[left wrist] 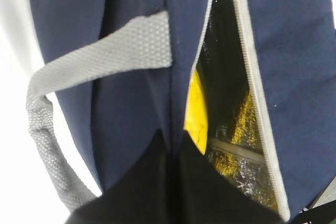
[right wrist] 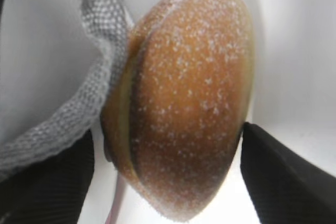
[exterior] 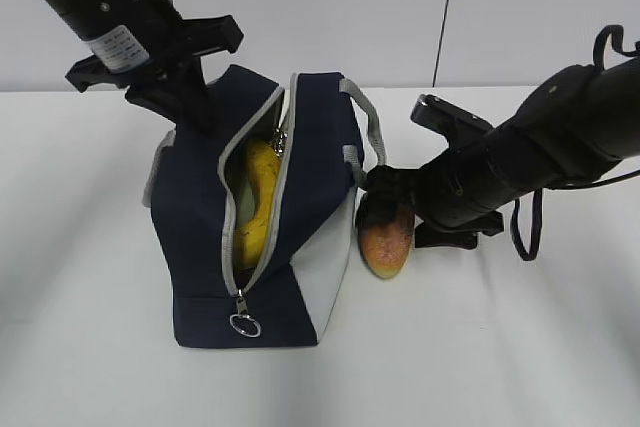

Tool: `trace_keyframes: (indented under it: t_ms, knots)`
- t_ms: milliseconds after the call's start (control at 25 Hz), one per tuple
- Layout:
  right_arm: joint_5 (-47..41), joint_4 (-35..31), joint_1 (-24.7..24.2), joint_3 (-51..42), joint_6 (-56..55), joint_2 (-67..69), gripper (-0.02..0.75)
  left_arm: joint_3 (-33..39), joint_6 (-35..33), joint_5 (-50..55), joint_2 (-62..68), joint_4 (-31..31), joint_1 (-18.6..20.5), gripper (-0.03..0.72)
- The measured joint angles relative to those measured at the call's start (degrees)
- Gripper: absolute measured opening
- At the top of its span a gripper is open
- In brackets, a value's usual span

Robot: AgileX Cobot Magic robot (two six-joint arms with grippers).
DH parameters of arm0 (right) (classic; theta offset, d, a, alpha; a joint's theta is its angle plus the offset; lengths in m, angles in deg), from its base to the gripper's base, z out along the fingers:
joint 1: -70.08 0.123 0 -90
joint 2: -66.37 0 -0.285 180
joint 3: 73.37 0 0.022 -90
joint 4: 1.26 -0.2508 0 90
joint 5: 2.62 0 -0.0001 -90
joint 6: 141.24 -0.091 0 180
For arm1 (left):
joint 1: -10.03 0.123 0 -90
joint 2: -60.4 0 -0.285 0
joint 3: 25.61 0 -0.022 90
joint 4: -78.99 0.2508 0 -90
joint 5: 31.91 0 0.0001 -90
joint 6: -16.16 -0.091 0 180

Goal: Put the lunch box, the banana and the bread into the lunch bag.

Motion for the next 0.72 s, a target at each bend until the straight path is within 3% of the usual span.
trace_keyframes:
  t_ms: [160, 400, 560, 720]
  knots:
    - [0.1, 0.0, -1.34, 0.1, 0.0, 0.28, 0.594, 0.0, 0.0, -0.06, 0.0, 0.0, 0.0, -0.003]
    - [-1.09, -0.45, -1.84, 0.34, 0.91, 0.46, 0.424, 0.0, 0.0, -0.06, 0.0, 0.0, 0.0, -0.003]
    - [-2.96, 0.42, -3.29, 0.34, 1.36, 0.55, 0.399, 0.0, 0.0, -0.06, 0.0, 0.0, 0.0, -0.003]
    - [-6.08, 4.09, -8.69, 0.45, 1.46, -1.1, 0.396, 0.0, 0.0, -0.06, 0.0, 0.05, 0.0, -0.003]
